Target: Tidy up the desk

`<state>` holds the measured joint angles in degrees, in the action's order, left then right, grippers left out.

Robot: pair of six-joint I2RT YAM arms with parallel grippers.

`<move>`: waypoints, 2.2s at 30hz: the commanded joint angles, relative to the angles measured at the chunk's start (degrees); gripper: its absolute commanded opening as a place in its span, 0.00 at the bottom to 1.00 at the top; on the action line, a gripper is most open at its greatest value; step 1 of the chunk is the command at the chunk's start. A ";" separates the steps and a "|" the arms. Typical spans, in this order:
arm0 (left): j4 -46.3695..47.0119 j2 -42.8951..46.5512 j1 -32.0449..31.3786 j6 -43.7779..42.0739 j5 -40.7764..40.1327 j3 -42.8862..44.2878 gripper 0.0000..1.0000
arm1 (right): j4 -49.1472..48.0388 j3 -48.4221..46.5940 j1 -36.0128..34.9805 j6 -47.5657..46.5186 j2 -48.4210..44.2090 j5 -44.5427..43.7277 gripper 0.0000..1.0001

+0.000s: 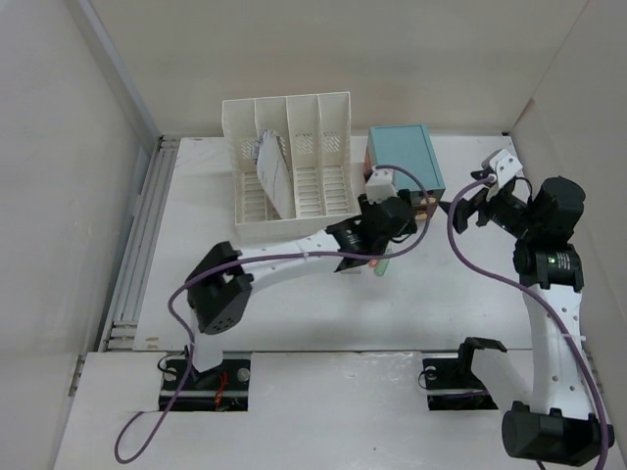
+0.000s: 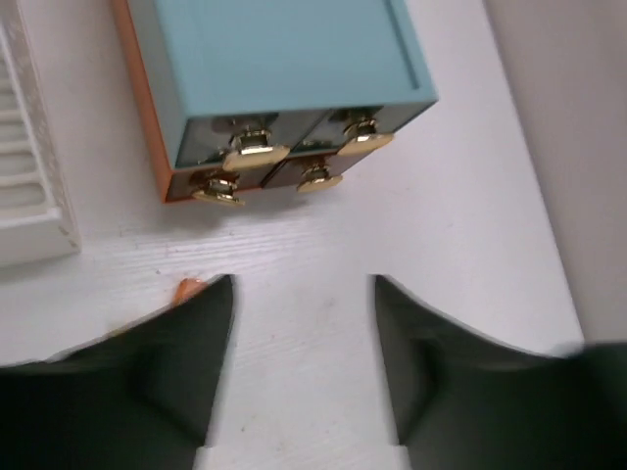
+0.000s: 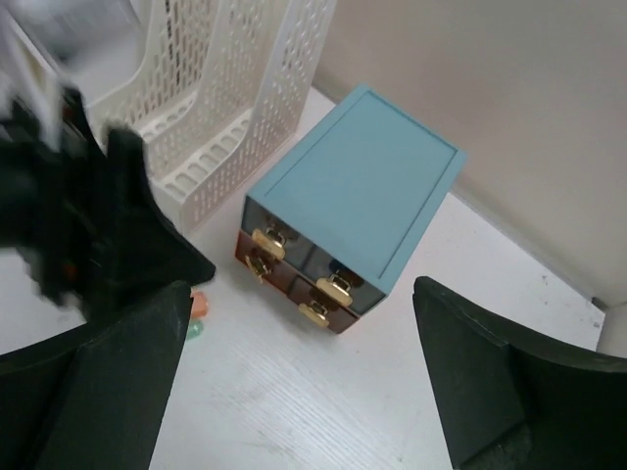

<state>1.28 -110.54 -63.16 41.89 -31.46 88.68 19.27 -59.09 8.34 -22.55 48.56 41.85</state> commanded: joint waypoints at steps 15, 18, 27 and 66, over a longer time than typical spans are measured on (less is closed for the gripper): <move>1.99 63.21 0.93 -3.31 -3.08 -48.24 0.00 | 4.20 14.17 -1.47 -35.98 11.55 12.65 0.59; 0.05 68.43 1.46 -2.17 -2.99 -52.11 0.60 | 2.71 14.79 -4.90 -37.84 14.81 12.04 0.59; -2.86 70.98 1.98 -2.16 -1.85 -54.32 0.82 | -12.04 16.02 -17.64 -34.24 28.25 0.97 0.63; -3.29 77.67 1.98 -2.16 1.49 -54.41 0.83 | -19.88 4.07 -26.53 4.61 43.73 -40.62 0.50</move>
<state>-2.55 -33.21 -61.39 39.57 -30.17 31.55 2.24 -52.27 -18.72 -20.34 91.59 1.91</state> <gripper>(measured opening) 0.833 0.504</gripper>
